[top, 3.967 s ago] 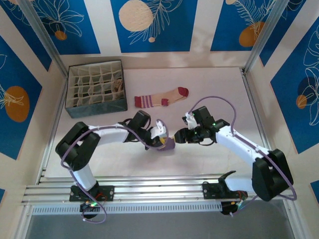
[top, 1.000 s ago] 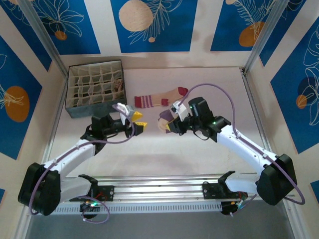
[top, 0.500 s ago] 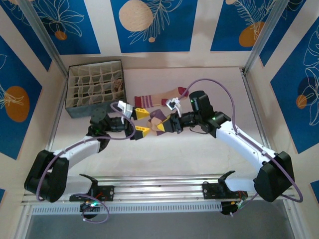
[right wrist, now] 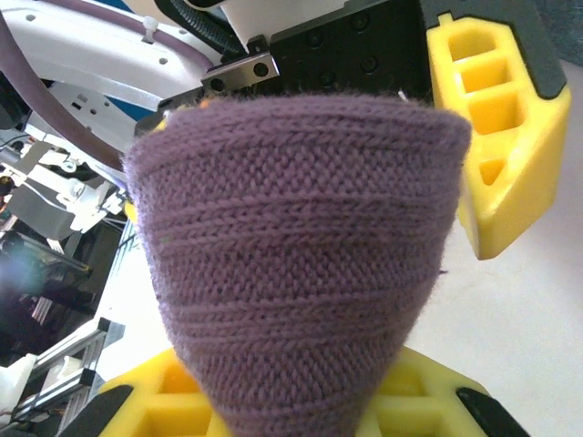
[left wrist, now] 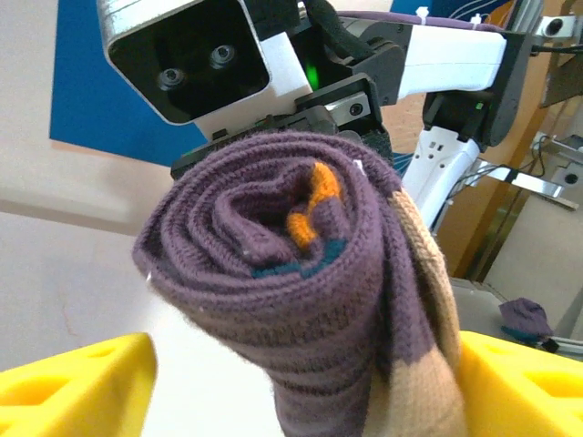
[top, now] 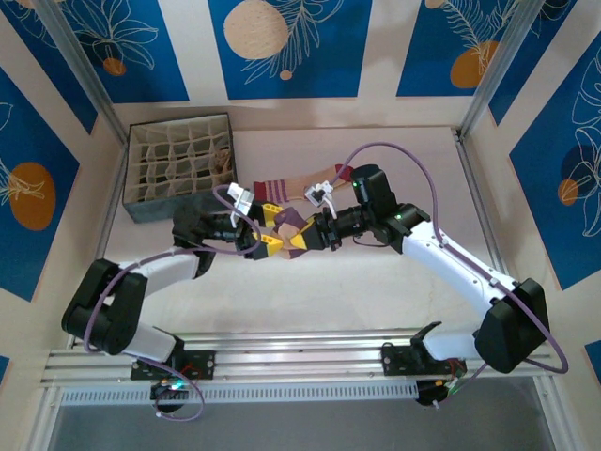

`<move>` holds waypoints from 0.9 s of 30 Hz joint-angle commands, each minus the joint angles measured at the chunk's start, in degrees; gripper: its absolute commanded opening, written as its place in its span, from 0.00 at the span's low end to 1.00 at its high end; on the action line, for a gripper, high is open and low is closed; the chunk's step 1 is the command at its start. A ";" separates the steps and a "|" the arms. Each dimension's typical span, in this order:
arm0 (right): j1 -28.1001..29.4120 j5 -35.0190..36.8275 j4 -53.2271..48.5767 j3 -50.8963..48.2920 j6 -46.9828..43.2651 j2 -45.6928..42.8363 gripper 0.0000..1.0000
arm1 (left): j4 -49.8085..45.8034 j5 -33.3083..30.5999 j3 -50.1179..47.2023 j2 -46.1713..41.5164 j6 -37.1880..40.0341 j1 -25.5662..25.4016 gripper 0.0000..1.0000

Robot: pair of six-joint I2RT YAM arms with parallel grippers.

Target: Roll the socks

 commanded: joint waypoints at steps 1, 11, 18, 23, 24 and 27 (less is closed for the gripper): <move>0.40 -5.20 -1.02 2.07 -1.27 0.32 0.00 | 3.55 3.36 2.43 0.97 -2.03 -0.54 0.71; 1.66 -13.82 0.78 2.91 -1.46 2.12 0.00 | 3.58 5.29 3.35 0.59 -2.22 -0.95 0.19; 2.06 -10.08 -1.85 5.15 -1.93 3.57 0.24 | 3.55 5.28 3.67 -1.06 -2.15 -0.82 0.00; 1.76 -1.40 -4.69 7.40 -0.99 2.78 0.61 | 2.95 2.96 3.47 -3.85 -2.09 1.57 0.00; 1.70 -0.36 -5.35 8.02 -1.41 2.85 0.64 | 2.16 2.58 3.37 -4.67 -1.77 2.53 0.00; 1.58 3.82 -6.02 9.22 -1.68 2.79 0.66 | -6.56 2.19 3.27 -8.01 3.34 5.69 0.00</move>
